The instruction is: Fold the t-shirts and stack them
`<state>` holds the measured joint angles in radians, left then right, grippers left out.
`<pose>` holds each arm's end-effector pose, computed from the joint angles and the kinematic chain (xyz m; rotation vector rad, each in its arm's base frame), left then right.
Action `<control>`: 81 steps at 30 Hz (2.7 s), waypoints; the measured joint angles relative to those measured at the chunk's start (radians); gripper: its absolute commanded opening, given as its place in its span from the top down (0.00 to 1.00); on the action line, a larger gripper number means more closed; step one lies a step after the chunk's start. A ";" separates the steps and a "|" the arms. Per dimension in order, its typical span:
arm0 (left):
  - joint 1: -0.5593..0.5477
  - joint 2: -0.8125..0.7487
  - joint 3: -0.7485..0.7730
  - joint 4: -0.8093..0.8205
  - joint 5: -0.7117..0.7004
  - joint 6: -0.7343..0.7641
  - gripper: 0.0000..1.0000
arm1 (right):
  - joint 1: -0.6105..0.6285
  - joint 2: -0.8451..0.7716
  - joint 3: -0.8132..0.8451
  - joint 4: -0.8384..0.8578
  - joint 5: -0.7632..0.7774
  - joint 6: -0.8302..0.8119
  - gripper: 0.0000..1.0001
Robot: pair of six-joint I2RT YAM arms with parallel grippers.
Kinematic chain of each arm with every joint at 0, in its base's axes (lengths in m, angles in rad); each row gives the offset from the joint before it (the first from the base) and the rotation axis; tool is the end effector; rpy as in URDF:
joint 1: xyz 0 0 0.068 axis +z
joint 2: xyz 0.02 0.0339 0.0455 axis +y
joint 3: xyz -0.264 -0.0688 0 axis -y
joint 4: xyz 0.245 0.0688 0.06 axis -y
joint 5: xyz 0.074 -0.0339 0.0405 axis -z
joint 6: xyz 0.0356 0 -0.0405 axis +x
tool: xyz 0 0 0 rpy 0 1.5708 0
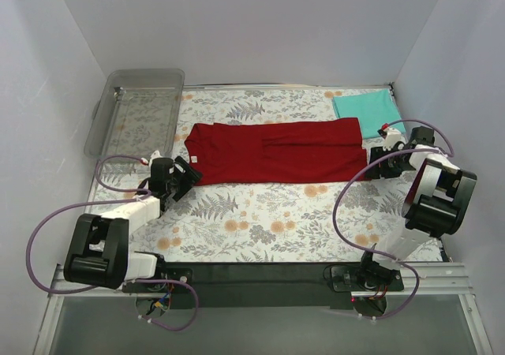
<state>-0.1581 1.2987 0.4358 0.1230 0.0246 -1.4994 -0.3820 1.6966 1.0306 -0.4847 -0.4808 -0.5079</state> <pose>0.2318 -0.0378 0.1468 -1.5261 1.9453 -0.8245 0.3085 -0.1062 0.1748 -0.2926 2.5296 0.3294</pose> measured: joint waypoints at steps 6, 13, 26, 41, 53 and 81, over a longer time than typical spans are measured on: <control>0.000 0.051 0.016 0.051 -0.002 0.000 0.34 | -0.003 0.072 0.045 0.041 -0.001 0.054 0.55; 0.000 0.113 0.053 0.081 -0.007 0.000 0.37 | -0.004 0.106 0.057 0.058 -0.018 0.075 0.63; 0.000 0.135 0.068 0.037 -0.042 0.020 0.82 | -0.004 0.106 0.051 0.062 -0.031 0.082 0.86; -0.001 0.032 0.042 -0.011 -0.097 0.065 0.92 | -0.047 0.038 -0.016 0.042 -0.015 0.031 0.99; -0.001 0.029 0.034 -0.018 -0.099 0.072 0.92 | -0.119 -0.049 -0.064 0.000 0.018 -0.076 0.92; -0.001 0.019 0.029 -0.018 -0.068 0.083 0.90 | -0.071 0.130 0.018 -0.039 -0.208 -0.020 0.98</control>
<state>-0.1589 1.3182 0.4652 0.1055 -0.0429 -1.4166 -0.4534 1.8271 1.0481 -0.5240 -0.6884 -0.5282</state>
